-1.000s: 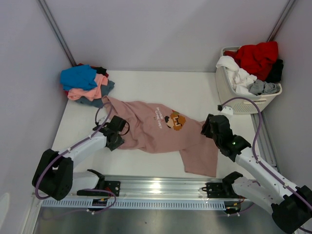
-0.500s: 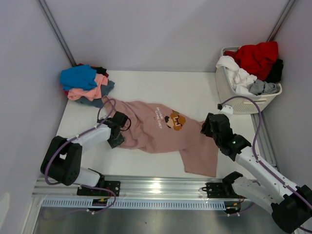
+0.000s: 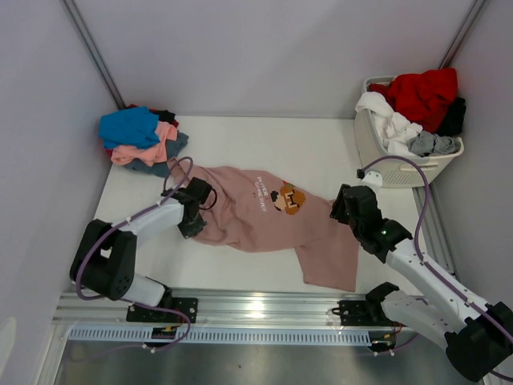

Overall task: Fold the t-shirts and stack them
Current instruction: Flatten out the tshirt

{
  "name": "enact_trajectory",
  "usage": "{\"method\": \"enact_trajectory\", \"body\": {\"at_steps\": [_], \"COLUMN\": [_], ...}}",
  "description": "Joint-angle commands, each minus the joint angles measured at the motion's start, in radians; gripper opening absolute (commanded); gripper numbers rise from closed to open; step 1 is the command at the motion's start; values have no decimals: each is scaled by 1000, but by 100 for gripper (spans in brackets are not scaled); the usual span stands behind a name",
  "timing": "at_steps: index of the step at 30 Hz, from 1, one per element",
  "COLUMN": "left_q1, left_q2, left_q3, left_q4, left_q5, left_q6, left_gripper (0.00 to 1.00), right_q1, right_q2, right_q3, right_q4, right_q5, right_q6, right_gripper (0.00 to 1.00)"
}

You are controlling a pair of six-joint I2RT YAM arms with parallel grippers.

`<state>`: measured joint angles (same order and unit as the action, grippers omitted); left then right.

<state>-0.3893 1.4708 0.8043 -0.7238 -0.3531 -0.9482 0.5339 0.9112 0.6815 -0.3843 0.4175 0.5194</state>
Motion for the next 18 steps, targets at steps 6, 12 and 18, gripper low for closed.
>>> {"method": "enact_trajectory", "body": {"at_steps": [6, 12, 18], "left_q1": [47, 173, 245], "left_q2": [-231, -391, -469], "left_q3": [-19, -43, -53], "left_q4": [-63, -85, -88], "left_q5": [-33, -35, -21], "left_q6": [26, 46, 72], "left_gripper": [0, 1, 1], "right_q1": [-52, -106, -156], "right_q2": [54, 54, 22], "right_q3": [29, -8, -114], "right_q4": [-11, -19, 10], "right_q5": [75, 43, -43], "right_q6": [44, 112, 174], "right_gripper": [47, 46, 46]}}
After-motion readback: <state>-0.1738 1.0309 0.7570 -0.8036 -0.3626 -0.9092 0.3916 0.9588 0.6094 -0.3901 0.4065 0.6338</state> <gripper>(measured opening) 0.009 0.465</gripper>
